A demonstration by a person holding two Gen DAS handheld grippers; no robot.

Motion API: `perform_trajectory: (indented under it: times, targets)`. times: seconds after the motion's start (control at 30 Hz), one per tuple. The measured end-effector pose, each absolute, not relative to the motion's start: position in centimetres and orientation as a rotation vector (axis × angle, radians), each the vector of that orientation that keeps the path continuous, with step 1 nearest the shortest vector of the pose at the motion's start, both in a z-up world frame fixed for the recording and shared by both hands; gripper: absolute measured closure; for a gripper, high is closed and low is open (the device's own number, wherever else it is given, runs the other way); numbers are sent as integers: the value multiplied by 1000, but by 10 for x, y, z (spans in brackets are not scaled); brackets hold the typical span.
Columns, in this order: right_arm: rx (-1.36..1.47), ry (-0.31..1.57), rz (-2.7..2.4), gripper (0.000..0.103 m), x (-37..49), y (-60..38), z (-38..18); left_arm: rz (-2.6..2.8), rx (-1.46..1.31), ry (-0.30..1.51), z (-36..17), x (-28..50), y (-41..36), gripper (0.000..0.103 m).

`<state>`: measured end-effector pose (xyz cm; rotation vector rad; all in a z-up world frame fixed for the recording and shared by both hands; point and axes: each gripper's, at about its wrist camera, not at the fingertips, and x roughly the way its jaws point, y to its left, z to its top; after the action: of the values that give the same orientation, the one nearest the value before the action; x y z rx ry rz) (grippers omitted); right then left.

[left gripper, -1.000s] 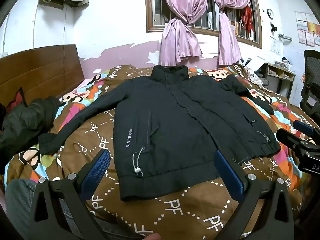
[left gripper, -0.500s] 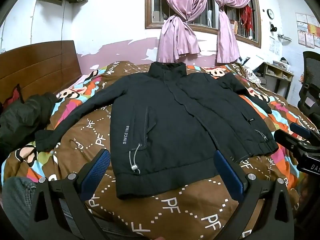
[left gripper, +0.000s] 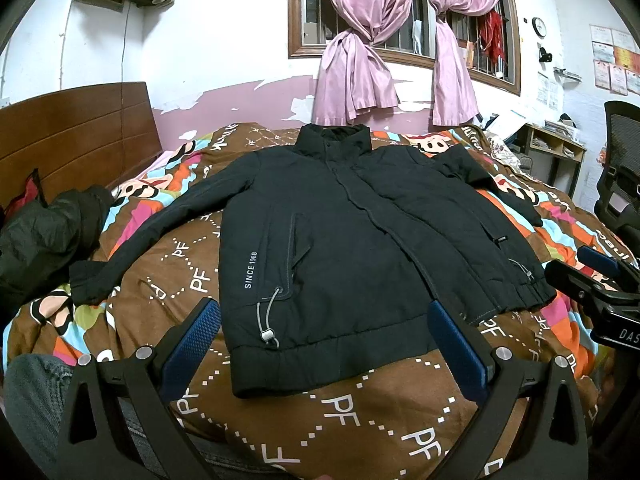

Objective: Fold large clothes

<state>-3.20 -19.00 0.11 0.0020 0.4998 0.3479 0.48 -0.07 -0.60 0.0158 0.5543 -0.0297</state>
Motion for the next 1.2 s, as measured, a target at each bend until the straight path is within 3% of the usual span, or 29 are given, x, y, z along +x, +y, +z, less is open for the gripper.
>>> perform_trajectory:
  times: [1.2]
  targets:
    - [12, 516, 347, 0, -32, -189, -1, -28, 18, 554, -5, 5, -2, 2]
